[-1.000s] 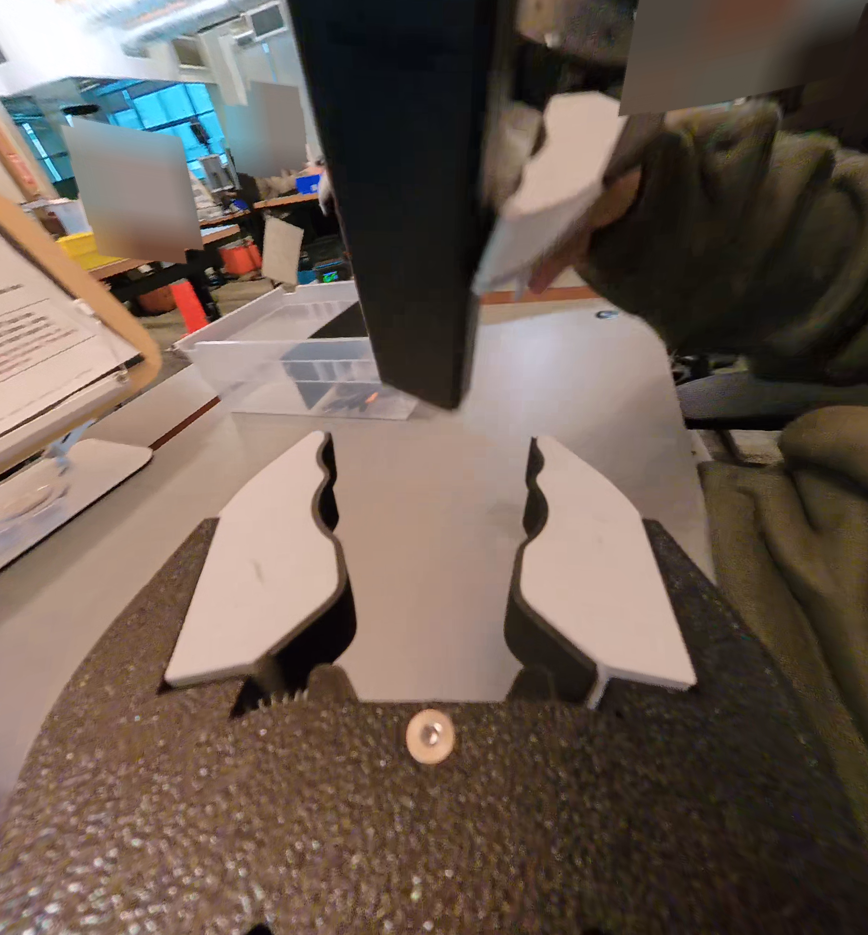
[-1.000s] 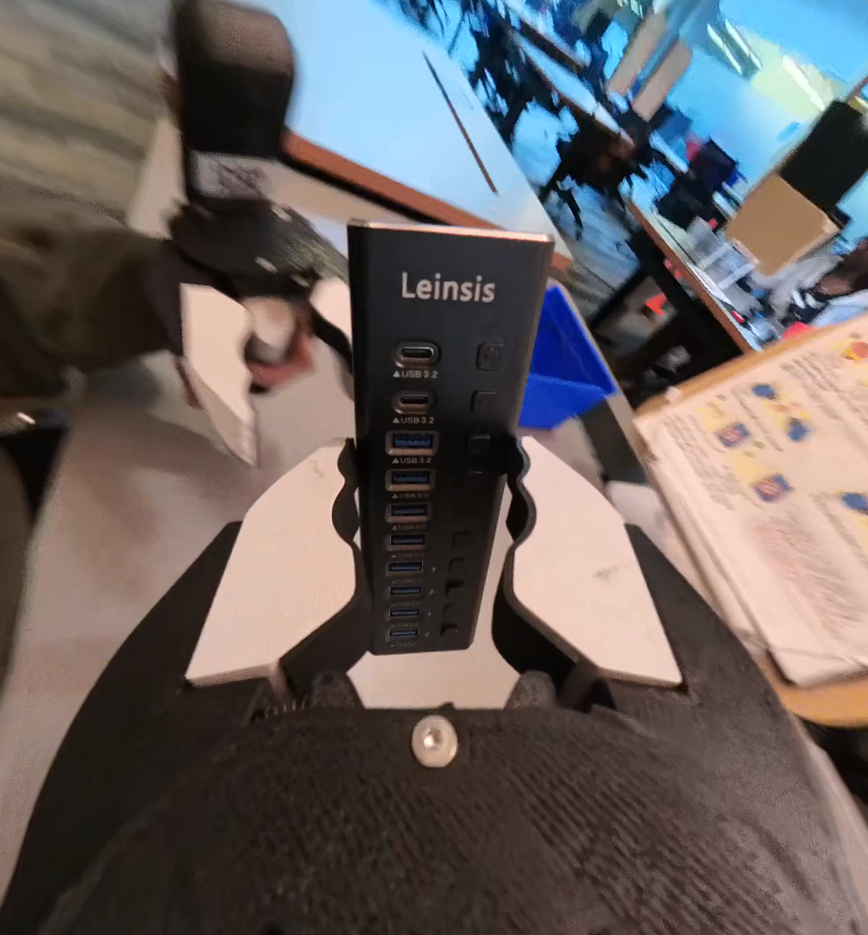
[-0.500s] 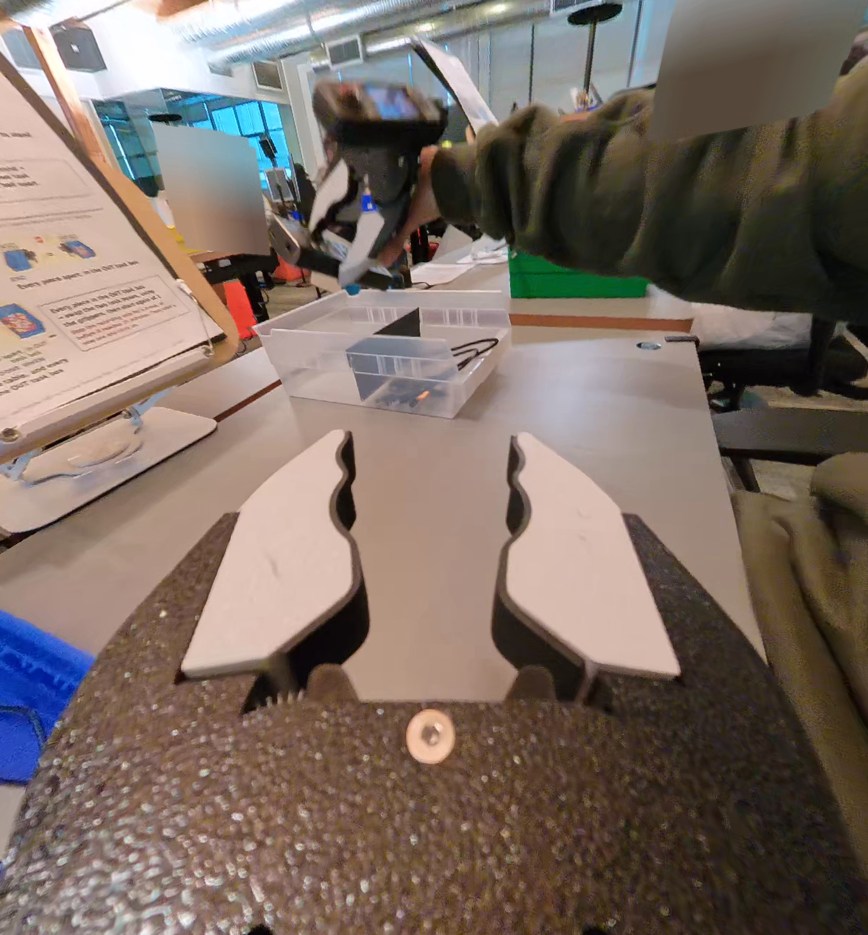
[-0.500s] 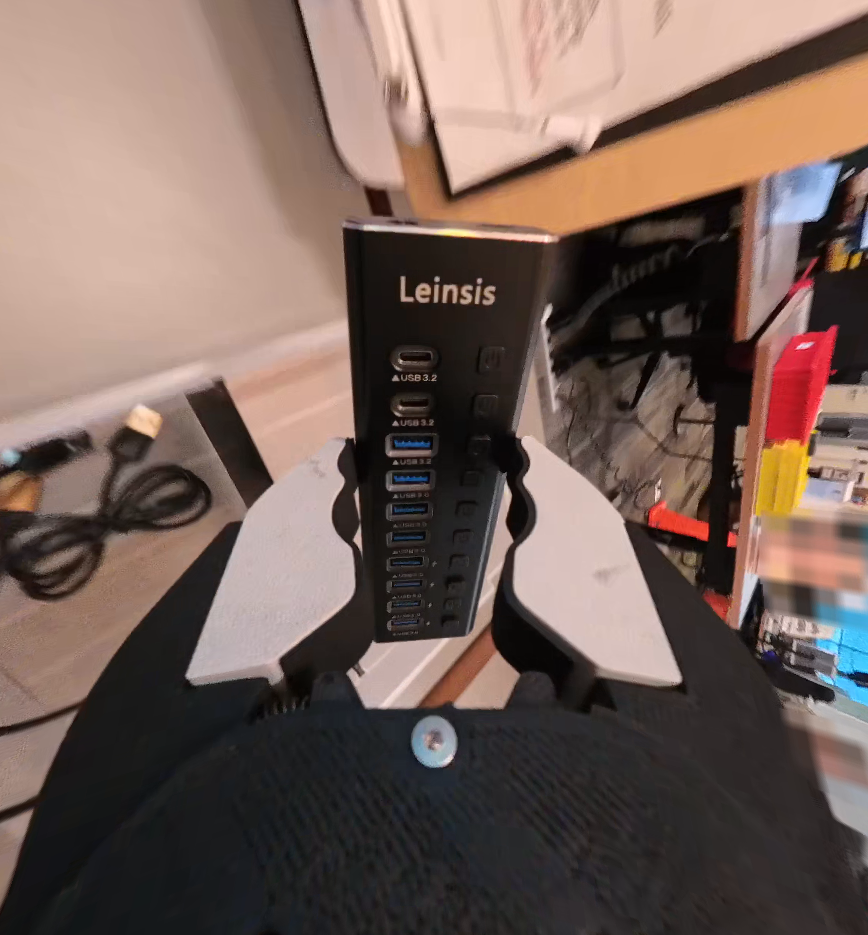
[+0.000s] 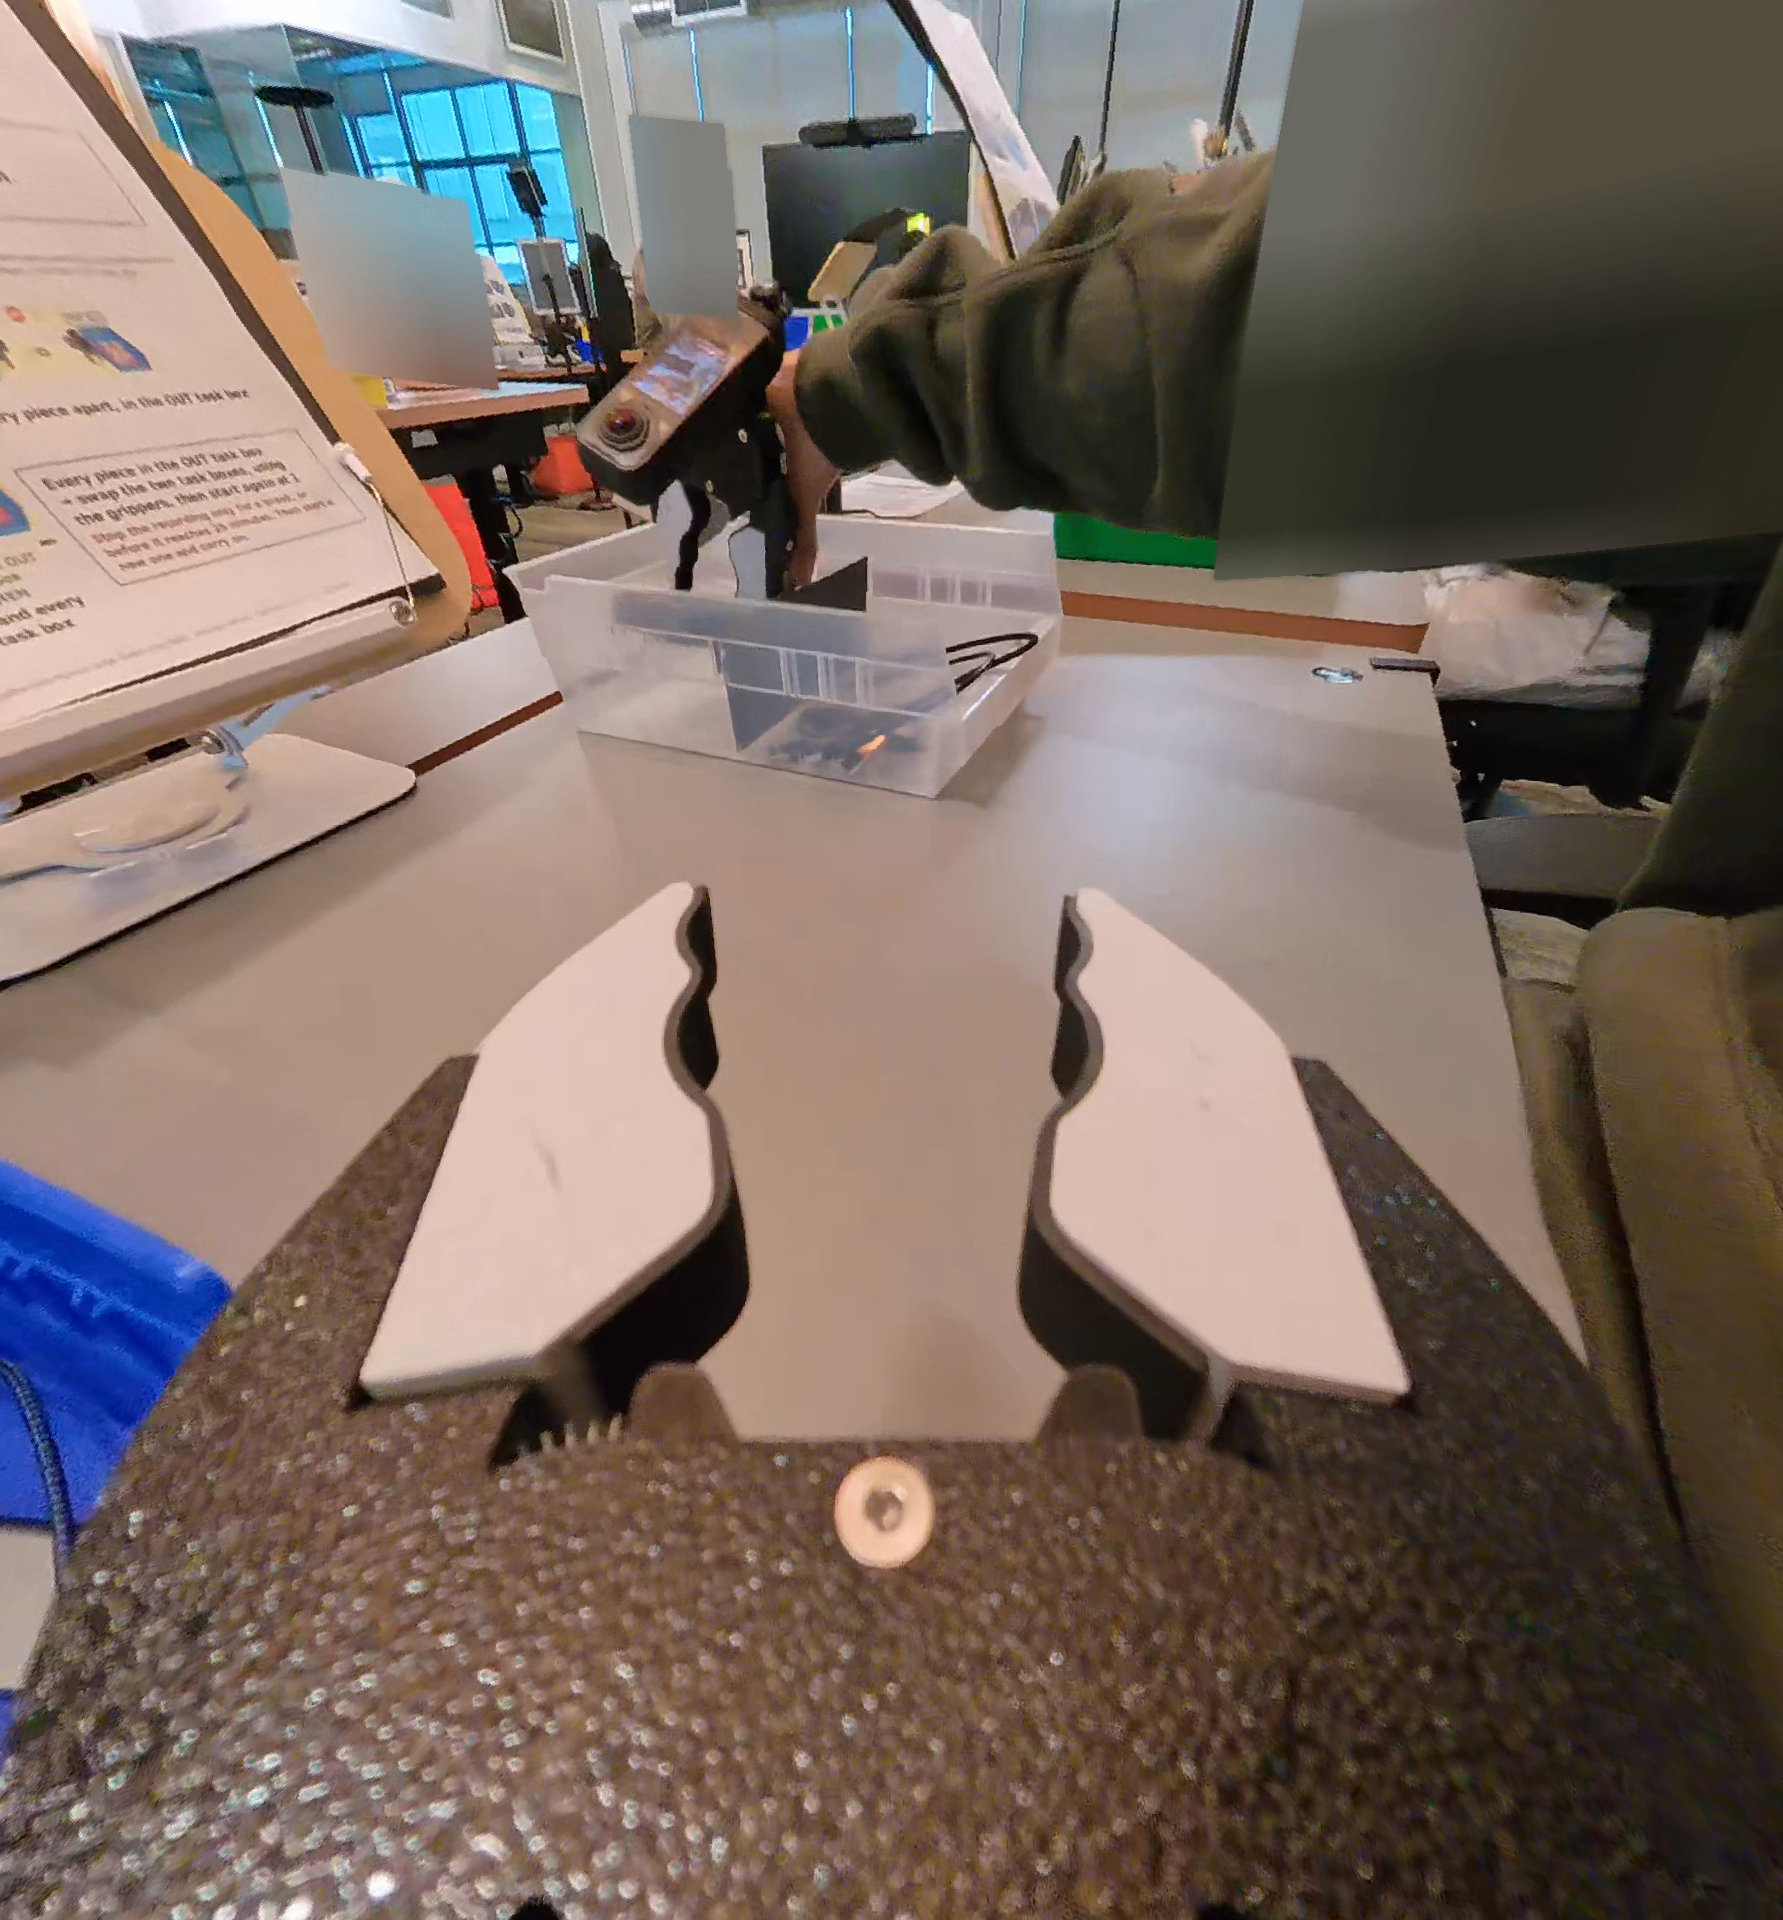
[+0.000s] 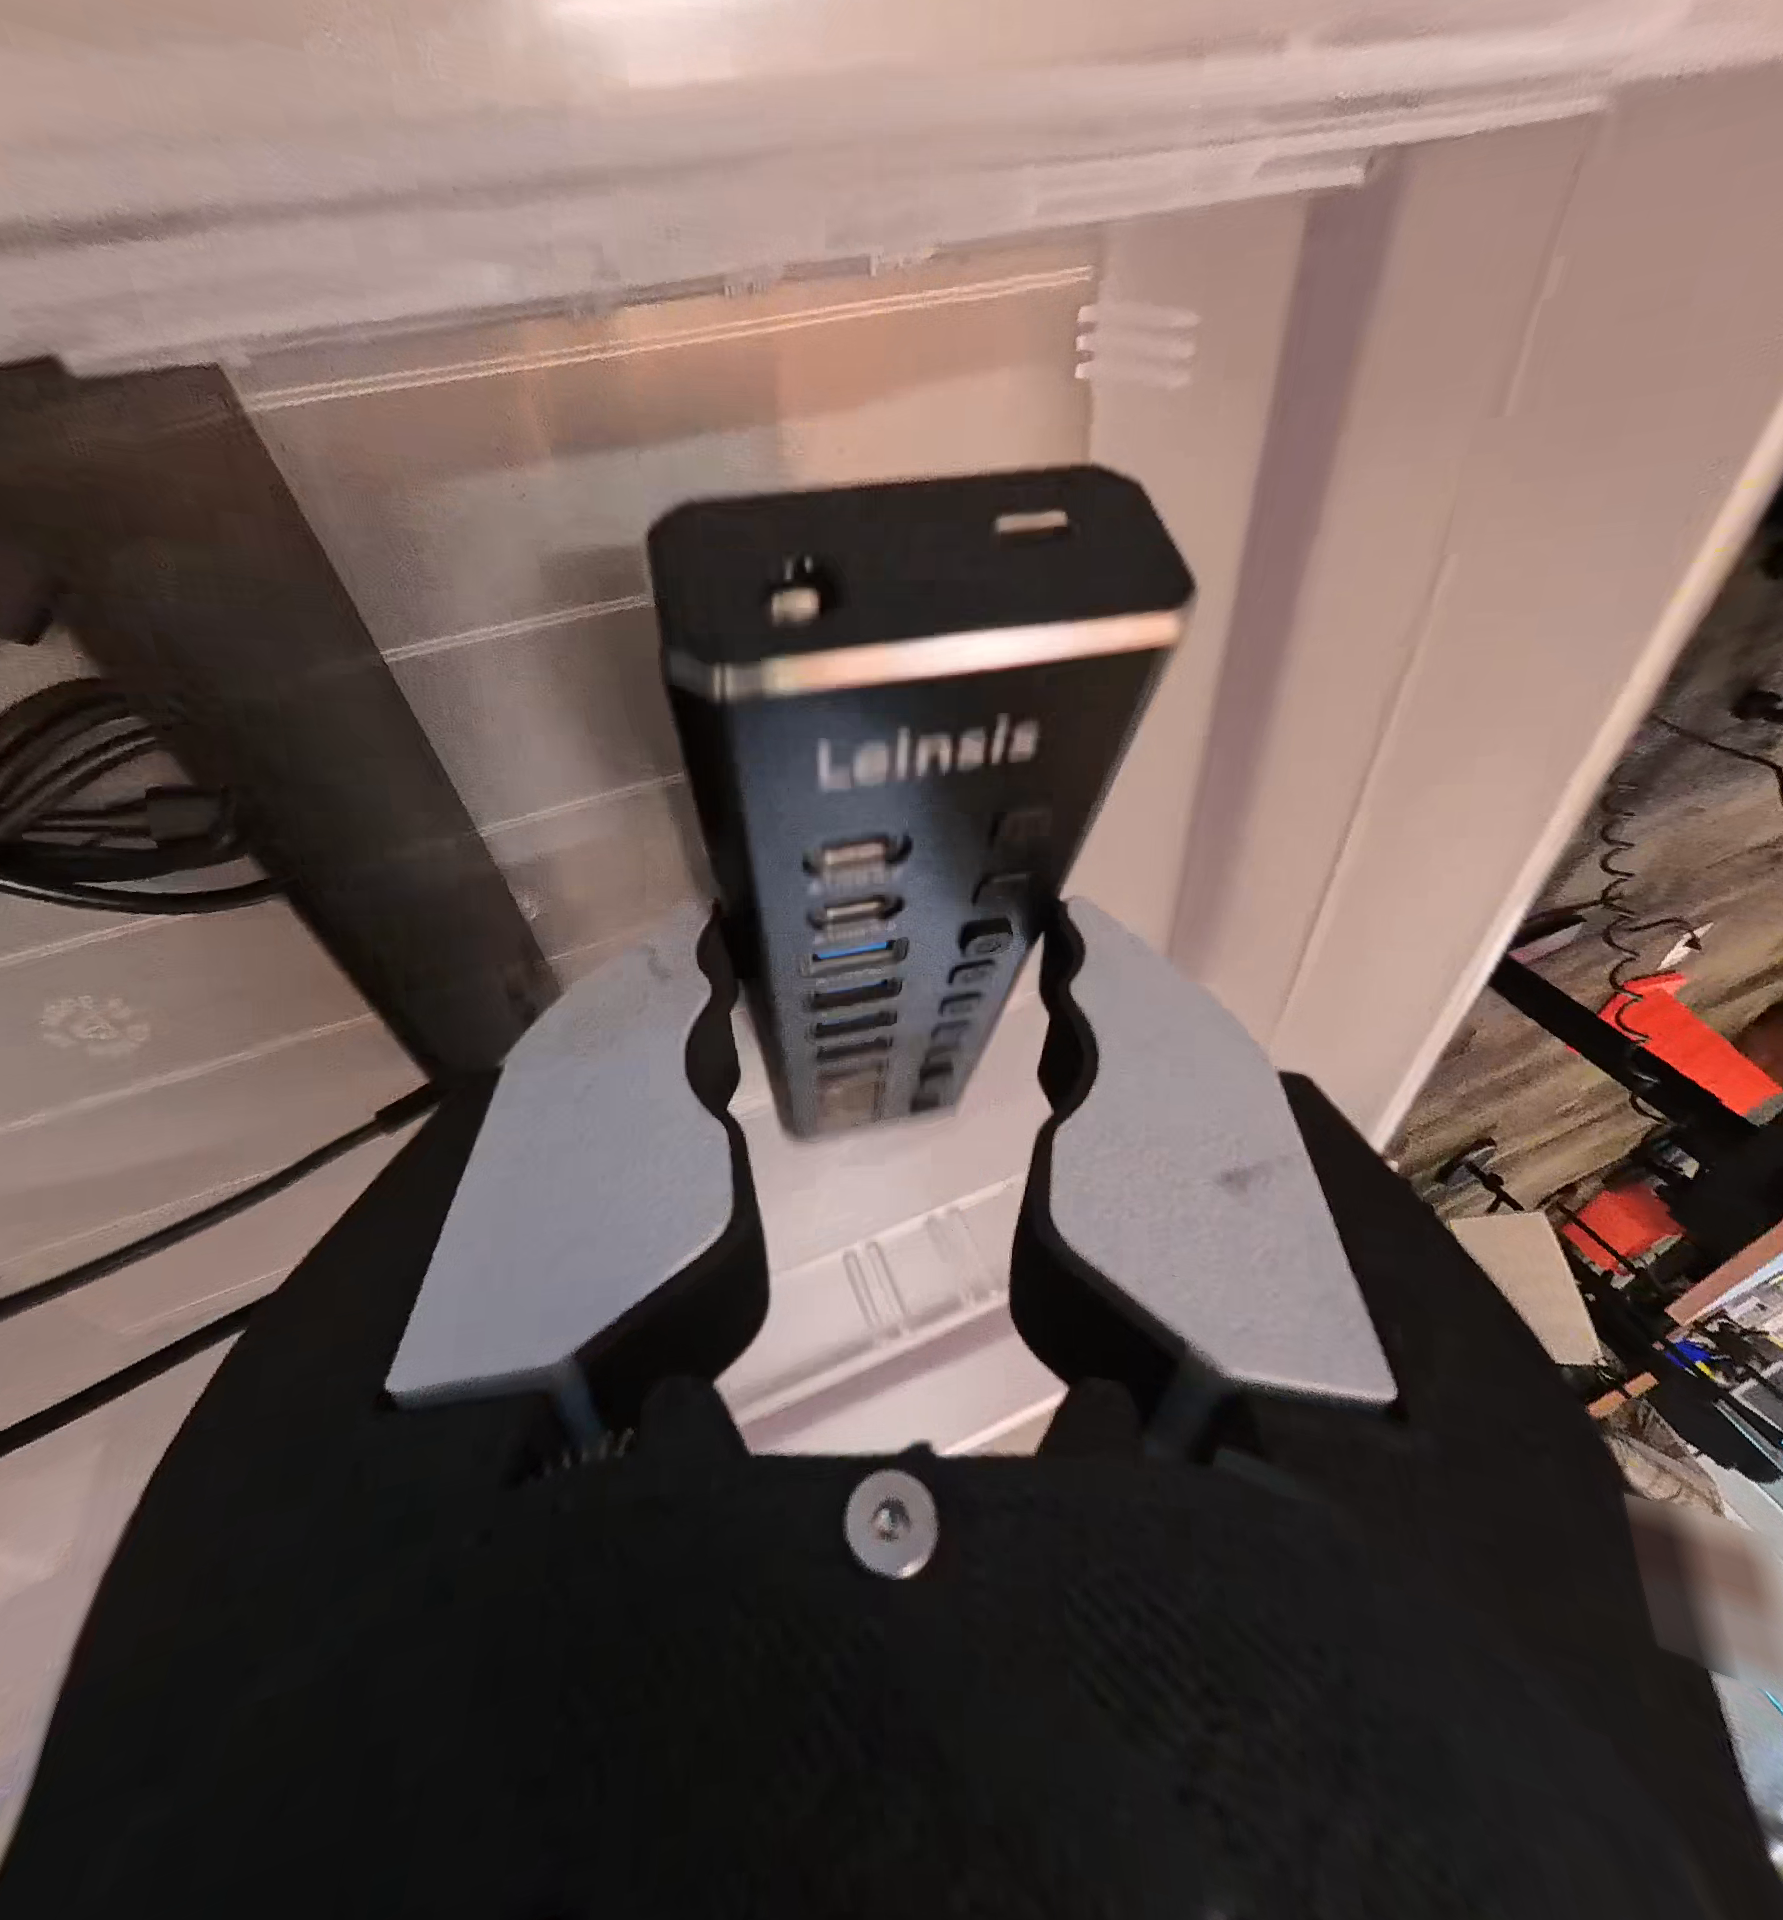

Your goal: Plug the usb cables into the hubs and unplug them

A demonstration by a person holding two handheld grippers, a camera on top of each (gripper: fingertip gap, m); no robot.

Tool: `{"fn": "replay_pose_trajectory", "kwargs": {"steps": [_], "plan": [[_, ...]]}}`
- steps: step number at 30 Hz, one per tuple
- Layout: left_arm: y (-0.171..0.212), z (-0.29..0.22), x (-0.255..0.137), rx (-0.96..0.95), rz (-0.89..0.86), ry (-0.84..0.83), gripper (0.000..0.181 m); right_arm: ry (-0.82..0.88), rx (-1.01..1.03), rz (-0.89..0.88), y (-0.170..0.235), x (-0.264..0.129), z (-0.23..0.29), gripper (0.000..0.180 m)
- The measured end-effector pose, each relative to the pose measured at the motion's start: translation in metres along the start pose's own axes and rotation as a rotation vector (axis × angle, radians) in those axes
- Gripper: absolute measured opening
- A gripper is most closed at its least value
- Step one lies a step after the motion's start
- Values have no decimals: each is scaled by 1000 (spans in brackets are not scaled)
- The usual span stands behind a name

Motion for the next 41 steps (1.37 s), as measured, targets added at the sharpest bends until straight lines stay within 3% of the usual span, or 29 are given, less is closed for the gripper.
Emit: {"fn": "replay_pose_trajectory", "kwargs": {"steps": [5, 9, 11, 14, 18, 22, 29, 35, 41], "plan": [[2, 4, -1, -24, 5, -3, 63, -63, 4, 46, 0, 10, 1, 53], [5, 9, -2, -47, 12, -18, 63, -5, 33, -89, -8, -11, -4, 60], [9, 12, -2, -54, 26, -34, 63, 106, 110, -220, -11, -37, -11, 62], [15, 22, -3, -75, 68, -84, 63, 251, 218, -551, -29, -88, 2, 62], [16, 50, -15, -85, 134, -250, 61, 337, 283, -956, -53, -139, 63, 60], [29, 97, -39, -114, 322, -453, 58, 356, 237, -1206, -70, -157, 125, 61], [62, 175, -63, -262, 795, -606, 53, 351, 250, -1334, -83, -165, 156, 61], [98, 192, -16, -487, 1026, -560, 59, 317, 179, -1301, -97, -160, 167, 66], [123, 207, 10, -458, 1163, -683, 56, 314, 142, -1243, -99, -154, 172, 69]]}}
Point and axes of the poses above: each gripper's, where its closed fingertips meet, x out along the fingers, y out of its underside, z = x × y across the jaws, the point moved 2 cm from there along -x, back along the fingers, and after that the axes turned 15 degrees about -y, right-handed, at the moved point
